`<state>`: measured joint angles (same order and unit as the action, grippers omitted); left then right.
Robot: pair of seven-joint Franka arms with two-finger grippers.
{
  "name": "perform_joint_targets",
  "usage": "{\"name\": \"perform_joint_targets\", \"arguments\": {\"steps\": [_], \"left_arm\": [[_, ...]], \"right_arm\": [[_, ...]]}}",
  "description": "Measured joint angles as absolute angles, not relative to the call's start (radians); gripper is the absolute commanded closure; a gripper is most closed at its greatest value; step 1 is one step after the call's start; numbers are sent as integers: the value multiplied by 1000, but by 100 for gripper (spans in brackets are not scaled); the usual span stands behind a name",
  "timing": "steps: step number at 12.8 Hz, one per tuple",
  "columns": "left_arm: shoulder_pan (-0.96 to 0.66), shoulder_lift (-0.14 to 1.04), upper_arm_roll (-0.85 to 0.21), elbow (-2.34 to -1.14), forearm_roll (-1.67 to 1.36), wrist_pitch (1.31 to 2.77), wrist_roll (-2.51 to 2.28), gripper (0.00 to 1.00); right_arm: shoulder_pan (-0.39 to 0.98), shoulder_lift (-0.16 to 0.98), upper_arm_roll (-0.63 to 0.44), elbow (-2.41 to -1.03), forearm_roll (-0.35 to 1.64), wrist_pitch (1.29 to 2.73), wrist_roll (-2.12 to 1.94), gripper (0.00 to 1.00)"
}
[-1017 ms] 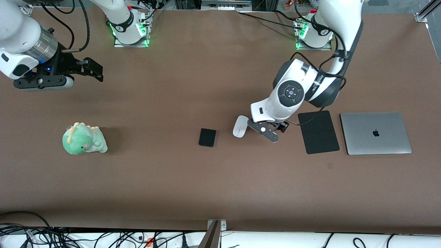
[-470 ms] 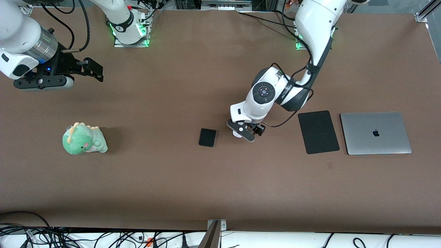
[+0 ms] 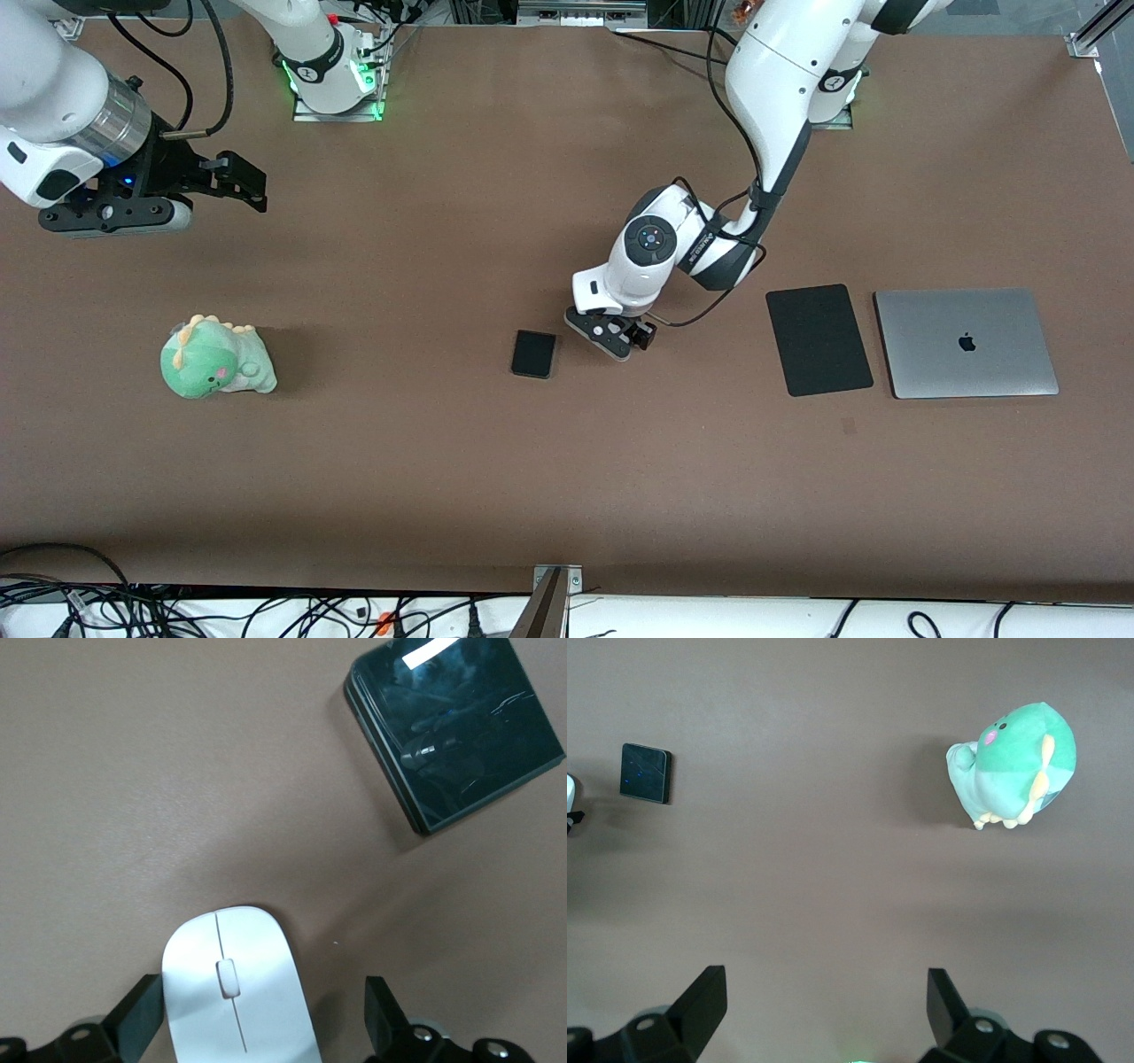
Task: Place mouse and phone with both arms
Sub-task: 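Lower the left gripper and grasp the white mouse, then carry the mouse to the pad while the right gripper reaches the phone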
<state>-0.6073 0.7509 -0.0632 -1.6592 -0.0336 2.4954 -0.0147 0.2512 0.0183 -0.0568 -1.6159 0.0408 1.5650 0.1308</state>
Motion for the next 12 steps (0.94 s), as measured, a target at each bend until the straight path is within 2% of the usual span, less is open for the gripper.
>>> {"name": "perform_joint_targets", "arguments": {"steps": [1,2,3,5,8,10,12], "left_arm": [[-608,751,-61,-1660,-31,2495,-15,11],[-608,751,-59,-1666,-30,2495,-15,46],[-608,751,-58,-1673,-30,2495,-15,67],[-608,751,-55,-1680,-30,2495,-15,85],[-605,738,-42,-1674,-30,2442,-16,86],[-593,692,-16,-1647,-30,2315,-20,87],[-546,632,-3,-1582,-29,2120,-23,87]], "right_arm": [[251,18,-57,-1616,41,1565,131,0],[251,18,-57,-1616,41,1565,131,0],[251,18,-57,-1616,41,1565,131,0],[251,18,-57,-1616,41,1565,131,0],[251,18,-57,-1616,41,1565,131,0],[251,18,-57,-1616,41,1565,131,0],[251,19,-57,-1616,41,1565,131,0]]}}
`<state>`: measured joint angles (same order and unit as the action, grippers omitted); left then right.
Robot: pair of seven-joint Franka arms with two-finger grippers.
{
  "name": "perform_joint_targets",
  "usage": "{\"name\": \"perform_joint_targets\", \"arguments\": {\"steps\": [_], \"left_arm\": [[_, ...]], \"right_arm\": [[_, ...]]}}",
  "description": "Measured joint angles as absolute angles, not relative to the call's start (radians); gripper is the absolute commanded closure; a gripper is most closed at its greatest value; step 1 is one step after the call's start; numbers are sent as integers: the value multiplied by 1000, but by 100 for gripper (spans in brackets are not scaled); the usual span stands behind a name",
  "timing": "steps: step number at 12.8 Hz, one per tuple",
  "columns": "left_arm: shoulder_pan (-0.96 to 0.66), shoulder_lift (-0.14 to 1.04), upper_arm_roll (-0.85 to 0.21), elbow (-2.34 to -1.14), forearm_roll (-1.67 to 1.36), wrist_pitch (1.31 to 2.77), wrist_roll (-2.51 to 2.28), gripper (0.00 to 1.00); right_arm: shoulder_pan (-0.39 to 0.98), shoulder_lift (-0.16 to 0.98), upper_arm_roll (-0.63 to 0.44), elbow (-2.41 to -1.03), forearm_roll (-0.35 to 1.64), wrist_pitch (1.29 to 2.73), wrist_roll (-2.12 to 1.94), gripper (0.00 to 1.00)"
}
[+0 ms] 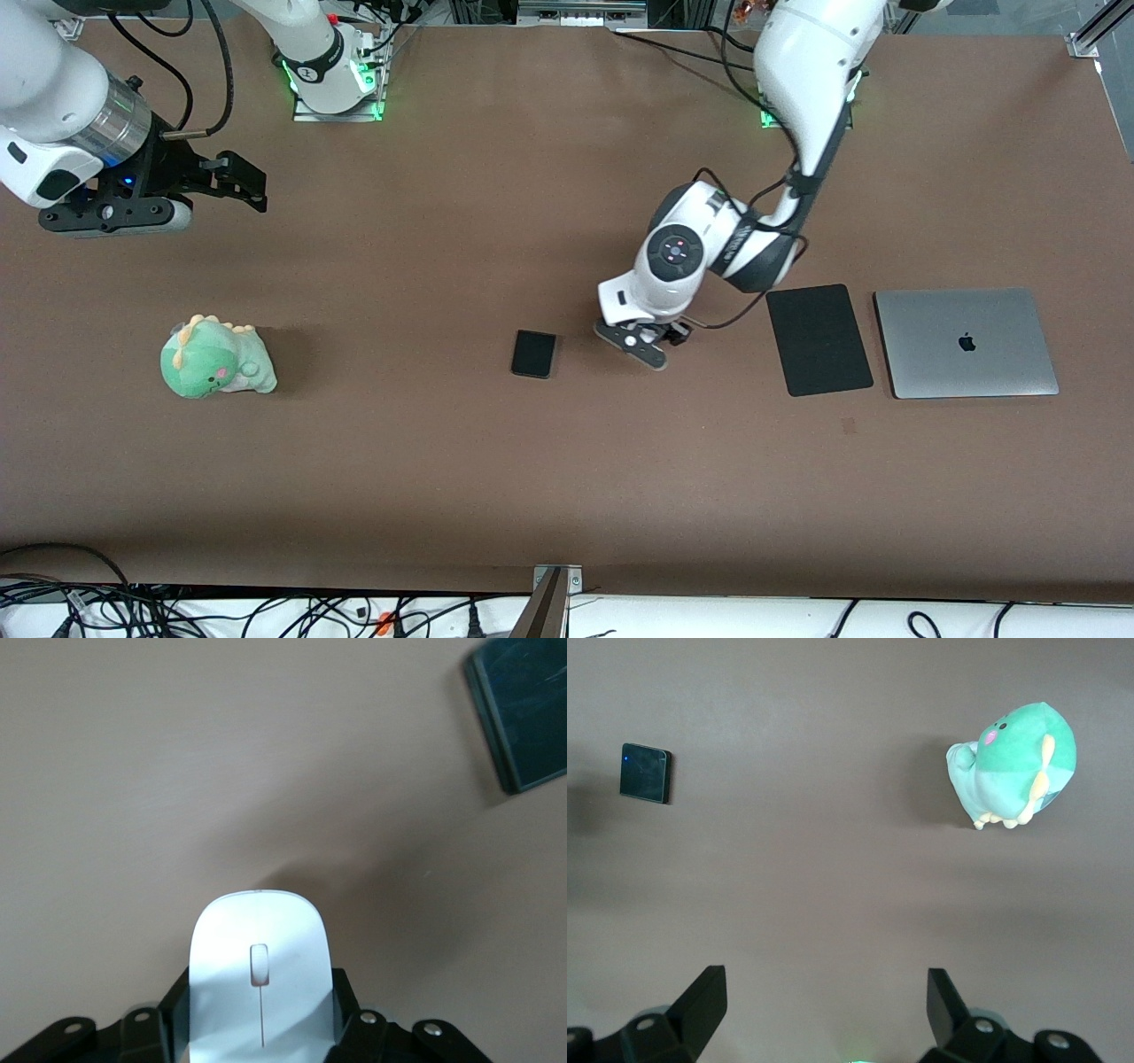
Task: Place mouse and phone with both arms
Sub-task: 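Carry the mouse to the pad while the right gripper reaches the phone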
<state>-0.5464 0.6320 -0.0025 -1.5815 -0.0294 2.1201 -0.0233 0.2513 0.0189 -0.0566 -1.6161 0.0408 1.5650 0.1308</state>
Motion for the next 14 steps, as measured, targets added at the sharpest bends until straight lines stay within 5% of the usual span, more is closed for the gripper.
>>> {"name": "perform_joint_targets", "arguments": {"steps": [5,14], "left_arm": [[-306,568,16,-1401,-27,1718,-50,86],[-28,651,15,-1495,-27,1881,-64,85]], "right_arm": [[322,100,-47,-1636,43,1664,235,0],[627,548,-39,-1640,43,2255,750,0]]}}
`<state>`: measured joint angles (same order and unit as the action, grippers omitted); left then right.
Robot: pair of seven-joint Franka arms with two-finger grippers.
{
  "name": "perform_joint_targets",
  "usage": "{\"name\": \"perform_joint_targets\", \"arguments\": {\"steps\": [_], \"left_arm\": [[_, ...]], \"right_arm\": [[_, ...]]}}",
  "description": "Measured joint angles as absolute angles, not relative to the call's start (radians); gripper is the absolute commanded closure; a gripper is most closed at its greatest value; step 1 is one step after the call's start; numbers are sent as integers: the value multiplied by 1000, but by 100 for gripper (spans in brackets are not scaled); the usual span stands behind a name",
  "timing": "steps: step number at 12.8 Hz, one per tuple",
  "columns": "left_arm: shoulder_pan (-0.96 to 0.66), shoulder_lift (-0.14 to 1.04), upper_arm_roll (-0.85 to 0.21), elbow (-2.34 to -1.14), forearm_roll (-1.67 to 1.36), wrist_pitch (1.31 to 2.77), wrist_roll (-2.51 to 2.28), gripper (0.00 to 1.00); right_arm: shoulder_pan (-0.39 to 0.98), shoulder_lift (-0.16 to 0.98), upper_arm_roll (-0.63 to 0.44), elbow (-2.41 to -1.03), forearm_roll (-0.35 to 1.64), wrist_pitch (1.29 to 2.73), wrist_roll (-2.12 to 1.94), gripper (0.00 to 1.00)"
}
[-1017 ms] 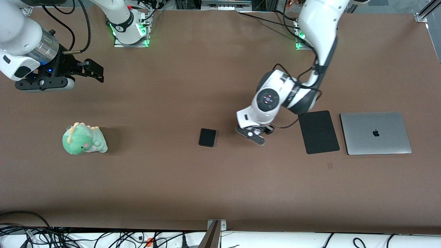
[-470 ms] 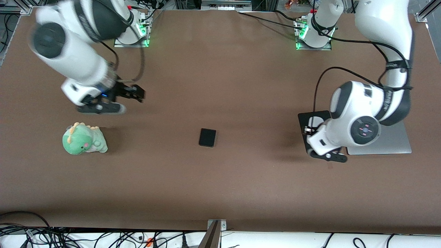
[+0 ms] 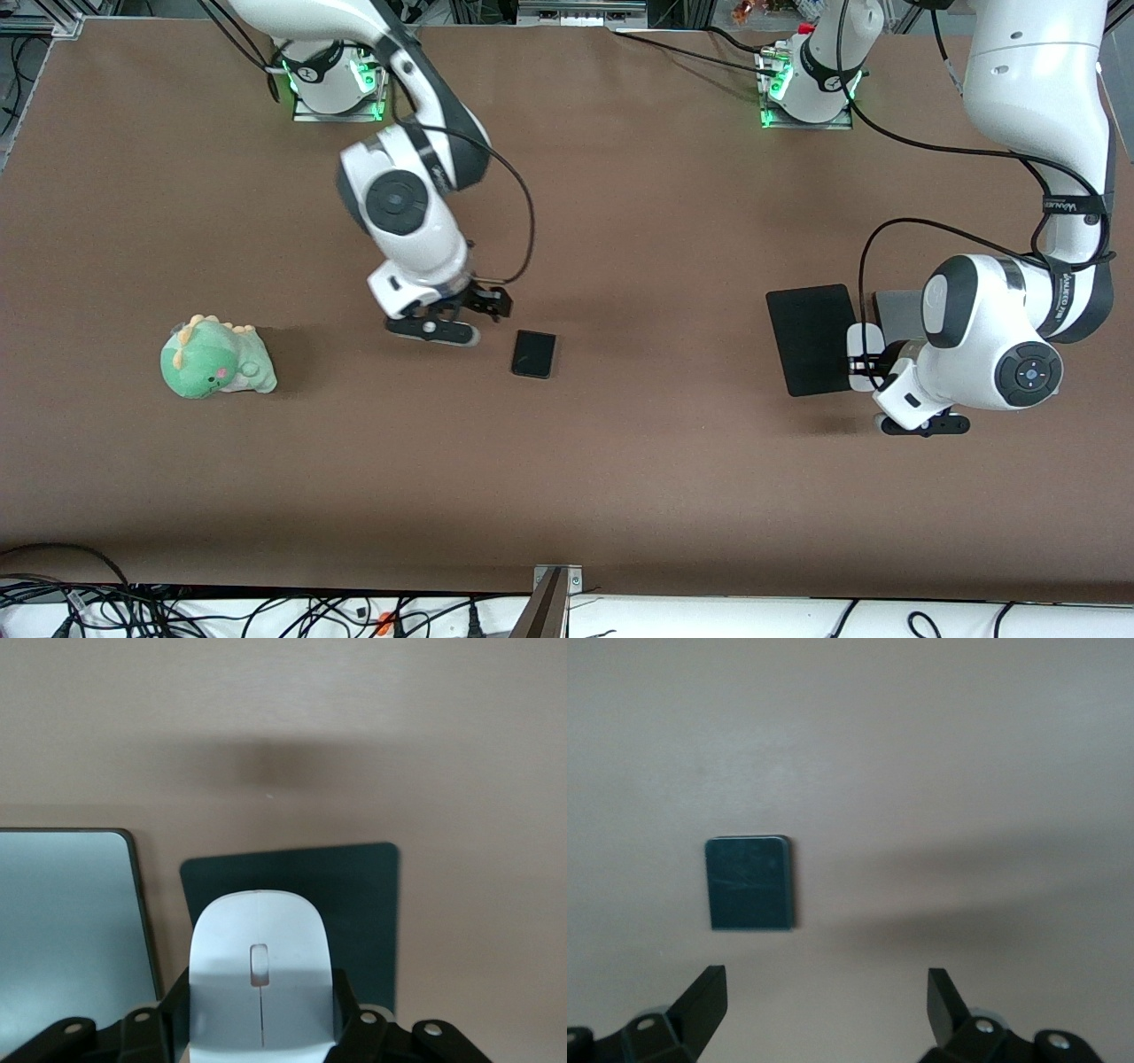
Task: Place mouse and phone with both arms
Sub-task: 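Carry the mouse to the pad while the right gripper reaches the phone, then lower the mouse onto the pad while the right gripper grasps the phone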
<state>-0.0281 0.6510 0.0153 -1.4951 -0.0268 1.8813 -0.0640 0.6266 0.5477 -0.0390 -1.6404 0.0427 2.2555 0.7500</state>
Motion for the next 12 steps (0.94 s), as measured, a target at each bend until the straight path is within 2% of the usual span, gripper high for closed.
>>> {"name": "perform_joint_targets", "arguments": {"steps": [2,4,7,8,9,12], "left_arm": [[-10,653,14,-1545,-27,1941,-62,85],[-6,652,12,-1600,-27,2003,-64,84],[5,635,7,-1774,-27,2228,-65,83],[6,616,3,-1844,-27,2298,-65,74],[6,592,-4,-1904,-27,2349,-65,1],[6,540,-12,-1966,-27,2373,-67,0]], "right_arm": [[659,639,-40,-1620,42,2352,792,0],[680,709,-40,-1576,42,2376,819,0],[702,793,-40,-1498,26,2396,822,0],[704,815,-40,-1478,6,2400,822,0],[705,833,-41,-1461,-14,2403,822,0],[705,864,-42,-1433,-58,2408,817,0]]}}
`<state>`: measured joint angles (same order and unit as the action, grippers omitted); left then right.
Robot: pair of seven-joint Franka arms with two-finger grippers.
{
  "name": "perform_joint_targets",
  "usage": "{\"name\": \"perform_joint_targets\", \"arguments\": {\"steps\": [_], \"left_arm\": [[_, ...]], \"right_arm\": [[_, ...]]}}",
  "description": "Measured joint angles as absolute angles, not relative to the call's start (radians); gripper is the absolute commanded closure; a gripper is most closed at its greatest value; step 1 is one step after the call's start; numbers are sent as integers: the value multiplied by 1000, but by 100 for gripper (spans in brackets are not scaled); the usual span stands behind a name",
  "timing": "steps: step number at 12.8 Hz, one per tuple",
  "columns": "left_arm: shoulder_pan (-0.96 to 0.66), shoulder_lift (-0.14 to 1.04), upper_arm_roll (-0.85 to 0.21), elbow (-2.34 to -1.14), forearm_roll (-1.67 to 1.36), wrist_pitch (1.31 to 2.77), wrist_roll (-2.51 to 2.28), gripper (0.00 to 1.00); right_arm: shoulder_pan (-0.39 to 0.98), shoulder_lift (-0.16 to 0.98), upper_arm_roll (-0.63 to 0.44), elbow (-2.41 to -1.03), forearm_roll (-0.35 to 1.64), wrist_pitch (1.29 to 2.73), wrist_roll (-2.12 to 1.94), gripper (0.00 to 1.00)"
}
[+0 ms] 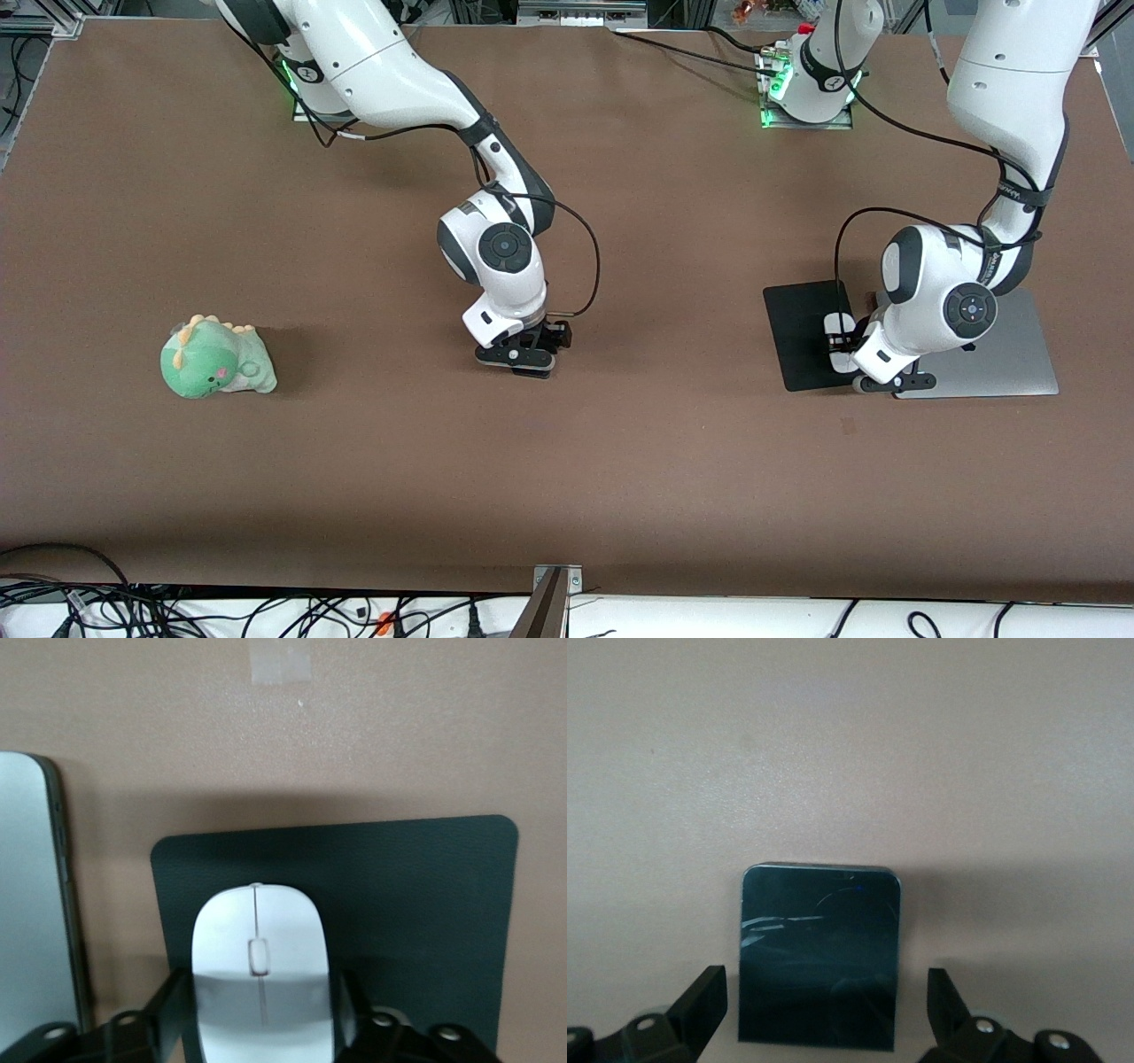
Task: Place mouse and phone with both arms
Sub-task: 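Lower the mouse onto the pad while the right gripper grasps the phone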
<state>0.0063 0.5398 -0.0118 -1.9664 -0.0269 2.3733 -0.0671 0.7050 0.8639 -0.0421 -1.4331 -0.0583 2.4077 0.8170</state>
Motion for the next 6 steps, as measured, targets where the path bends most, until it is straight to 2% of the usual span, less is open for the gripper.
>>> {"name": "perform_joint_targets", "arguments": {"steps": [3,4,6], "left_arm": [[11,510,-12,-1939,-27,2370,-67,0],[14,491,-11,-1904,-27,2324,-67,0],[16,454,-6,-1768,-24,2114,-66,0]], "right_arm": [[705,887,-42,-1421,-61,2421,812,0],[705,892,-43,-1418,-61,2423,812,0],[705,899,-43,-1415,-61,2427,812,3]]}}
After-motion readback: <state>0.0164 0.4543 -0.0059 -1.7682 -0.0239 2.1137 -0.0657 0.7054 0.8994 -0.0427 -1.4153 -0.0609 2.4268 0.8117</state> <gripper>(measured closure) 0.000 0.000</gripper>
